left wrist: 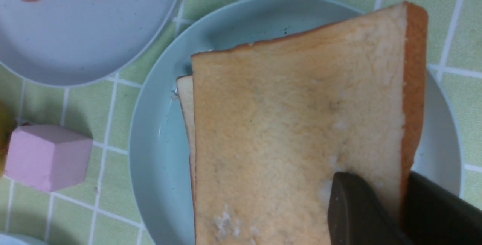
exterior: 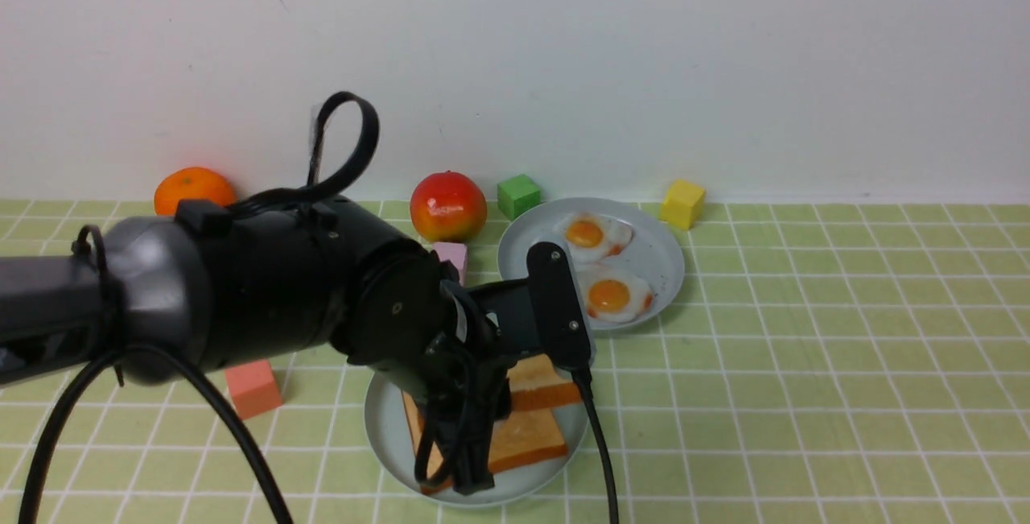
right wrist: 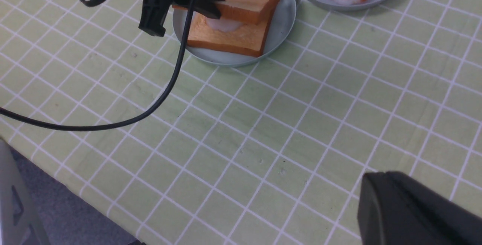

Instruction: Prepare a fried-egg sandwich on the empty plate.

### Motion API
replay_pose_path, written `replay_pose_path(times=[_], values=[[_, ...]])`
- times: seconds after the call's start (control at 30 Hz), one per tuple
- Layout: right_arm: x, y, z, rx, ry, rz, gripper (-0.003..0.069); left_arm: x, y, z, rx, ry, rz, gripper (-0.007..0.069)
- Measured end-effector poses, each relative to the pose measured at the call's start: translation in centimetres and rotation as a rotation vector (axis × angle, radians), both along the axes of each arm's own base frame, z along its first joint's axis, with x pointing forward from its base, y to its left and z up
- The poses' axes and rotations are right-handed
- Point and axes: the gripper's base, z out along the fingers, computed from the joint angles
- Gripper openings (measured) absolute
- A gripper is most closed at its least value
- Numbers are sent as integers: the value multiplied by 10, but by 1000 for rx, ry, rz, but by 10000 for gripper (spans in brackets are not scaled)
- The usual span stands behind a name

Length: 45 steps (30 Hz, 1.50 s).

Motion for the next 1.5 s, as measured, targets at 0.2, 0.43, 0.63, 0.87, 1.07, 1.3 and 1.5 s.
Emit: replay_pose_path(times=[0.2,0.43,0.63,0.87,1.07,1.3,1.5], values=[[-1,1,0,15,13,11,-3,1,-1,-6,9,12,0,131],[-3,2,-1,17,30,20,2,2,-1,-12,24,31,1,153],[-4,2,-2,13,54,29,4,1,-1,-14,37,48,2,314],[-9,1,-2,14,53,35,5,-2,2,-16,61,91,19,450],[-15,-2,-1,22,33,36,6,-7,1,-8,54,144,87,447],[-23,-7,-2,11,19,24,6,-46,-8,89,-255,35,192,148],[-35,-16,-2,19,-11,-22,6,-113,46,170,-603,-49,271,-13]])
